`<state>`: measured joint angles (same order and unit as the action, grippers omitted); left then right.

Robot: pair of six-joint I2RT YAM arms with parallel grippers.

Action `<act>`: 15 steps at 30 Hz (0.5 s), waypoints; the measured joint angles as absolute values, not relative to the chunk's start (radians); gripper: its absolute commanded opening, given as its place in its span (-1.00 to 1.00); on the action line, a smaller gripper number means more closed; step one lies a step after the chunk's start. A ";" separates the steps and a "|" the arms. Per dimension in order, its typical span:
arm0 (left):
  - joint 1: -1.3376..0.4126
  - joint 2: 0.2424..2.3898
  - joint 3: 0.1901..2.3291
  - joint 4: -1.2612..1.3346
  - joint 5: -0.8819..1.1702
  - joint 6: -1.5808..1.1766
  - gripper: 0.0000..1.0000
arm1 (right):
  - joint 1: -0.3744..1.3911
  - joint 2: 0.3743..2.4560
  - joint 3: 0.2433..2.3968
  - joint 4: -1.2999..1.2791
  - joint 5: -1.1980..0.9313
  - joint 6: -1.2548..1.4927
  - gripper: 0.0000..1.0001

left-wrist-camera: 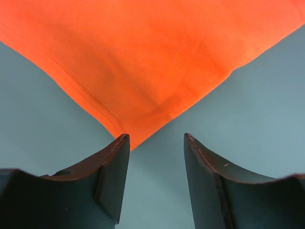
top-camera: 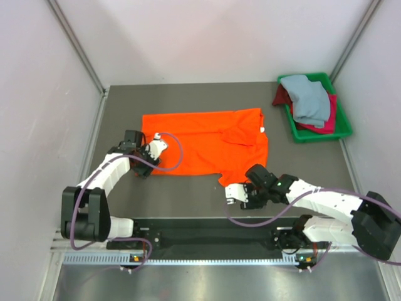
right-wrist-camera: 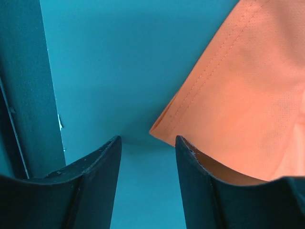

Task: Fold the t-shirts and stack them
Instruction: Fold the tshirt

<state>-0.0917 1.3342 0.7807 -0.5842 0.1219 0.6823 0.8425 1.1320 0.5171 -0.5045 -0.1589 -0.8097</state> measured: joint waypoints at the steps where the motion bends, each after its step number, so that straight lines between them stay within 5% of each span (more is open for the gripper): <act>1: -0.091 1.340 0.785 -0.584 0.122 0.677 0.08 | 0.842 1.132 0.515 -0.502 -0.158 -0.810 -0.06; 8: -0.092 1.353 0.802 -0.584 0.122 0.628 0.08 | 0.842 1.133 0.503 -0.454 -0.154 -0.811 -0.28; 15: -0.088 1.382 0.805 -0.590 0.123 0.553 0.12 | 0.842 1.150 0.503 -0.413 -0.139 -0.817 -1.00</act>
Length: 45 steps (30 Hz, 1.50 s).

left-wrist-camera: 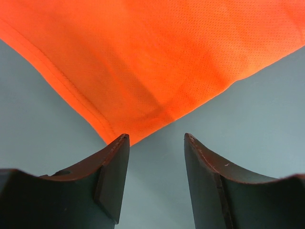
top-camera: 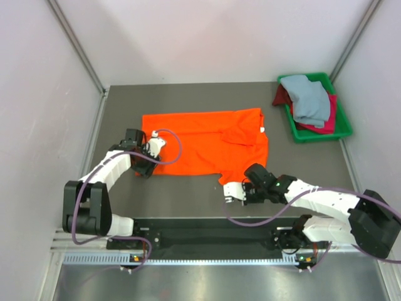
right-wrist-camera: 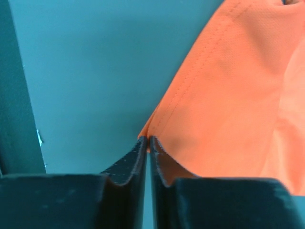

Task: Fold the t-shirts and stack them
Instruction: Fold the tshirt

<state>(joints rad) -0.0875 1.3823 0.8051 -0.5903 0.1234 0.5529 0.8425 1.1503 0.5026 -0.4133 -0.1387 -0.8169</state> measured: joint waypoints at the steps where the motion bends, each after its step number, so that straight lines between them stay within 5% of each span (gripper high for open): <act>1: -0.083 1.390 0.807 -0.593 0.127 0.541 0.13 | 0.842 1.152 0.503 -0.408 -0.135 -0.818 -1.00; 7: 0.044 1.478 0.887 -0.637 0.191 0.430 0.13 | 0.842 1.153 0.508 -0.403 -0.117 -0.818 -1.00; 16: 0.125 1.617 0.975 -0.709 0.297 0.351 -0.14 | 0.828 1.155 0.533 -0.390 -0.105 -0.818 -1.00; 32: 0.207 1.628 1.016 -0.772 0.299 0.343 -0.03 | 0.808 1.155 0.533 -0.387 -0.102 -0.815 -1.00; 45: 0.207 1.692 1.040 -0.795 0.329 0.342 -0.40 | 0.787 1.155 0.544 -0.385 -0.102 -0.801 -1.00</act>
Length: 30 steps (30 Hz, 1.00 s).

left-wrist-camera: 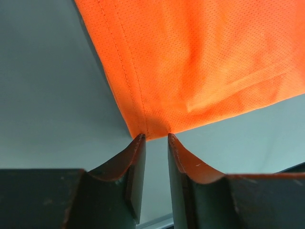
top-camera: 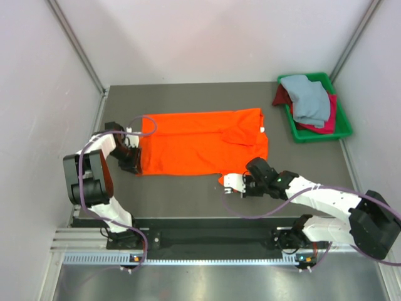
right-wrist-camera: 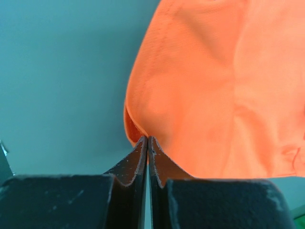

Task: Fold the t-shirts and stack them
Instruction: Fold the tshirt

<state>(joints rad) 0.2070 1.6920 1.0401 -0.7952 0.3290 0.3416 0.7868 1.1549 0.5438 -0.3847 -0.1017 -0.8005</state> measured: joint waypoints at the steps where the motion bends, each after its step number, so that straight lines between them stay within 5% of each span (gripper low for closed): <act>1: 0.207 1.693 1.041 -0.797 0.329 0.342 -0.40 | 0.785 1.155 0.546 -0.381 -0.102 -0.800 -1.00; 5: 0.207 1.692 1.045 -0.802 0.323 0.342 -0.12 | 0.780 1.155 0.558 -0.377 -0.102 -0.800 -1.00; 15: 0.209 1.703 1.045 -0.801 0.295 0.338 -0.19 | 0.780 1.155 0.559 -0.374 -0.102 -0.793 -1.00; 19: 0.209 1.737 1.060 -0.815 0.299 0.334 -0.44 | 0.776 1.155 0.559 -0.374 -0.102 -0.792 -1.00; 23: 0.210 1.753 1.073 -0.819 0.303 0.336 -1.00 | 0.774 1.155 0.559 -0.374 -0.102 -0.789 -1.00; 30: 0.210 1.739 1.106 -0.861 0.327 0.348 -1.00 | 0.689 1.156 0.643 -0.377 -0.104 -0.708 -1.00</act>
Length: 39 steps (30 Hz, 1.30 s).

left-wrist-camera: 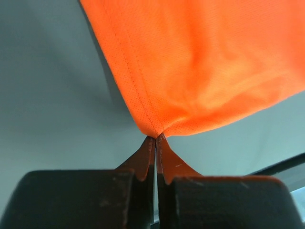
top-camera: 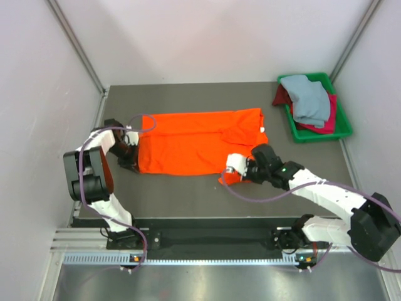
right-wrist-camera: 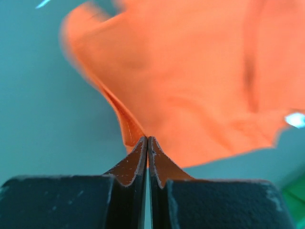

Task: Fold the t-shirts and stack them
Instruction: Fold the tshirt

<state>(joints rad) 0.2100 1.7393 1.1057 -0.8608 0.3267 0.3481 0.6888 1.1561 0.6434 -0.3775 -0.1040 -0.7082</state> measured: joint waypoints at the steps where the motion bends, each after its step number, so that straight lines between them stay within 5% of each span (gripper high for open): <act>1: 0.210 1.730 1.118 -0.870 0.331 0.350 -1.00 | 0.666 1.157 0.666 -0.375 -0.104 -0.693 -1.00; 13: 0.210 1.694 1.407 -0.997 0.378 0.403 -1.00 | 0.508 1.172 0.822 -0.323 -0.102 -0.597 -1.00; 39: 0.208 2.067 1.807 -1.145 0.422 0.440 -1.00 | 0.442 1.438 1.094 -0.196 -0.071 -0.601 -1.00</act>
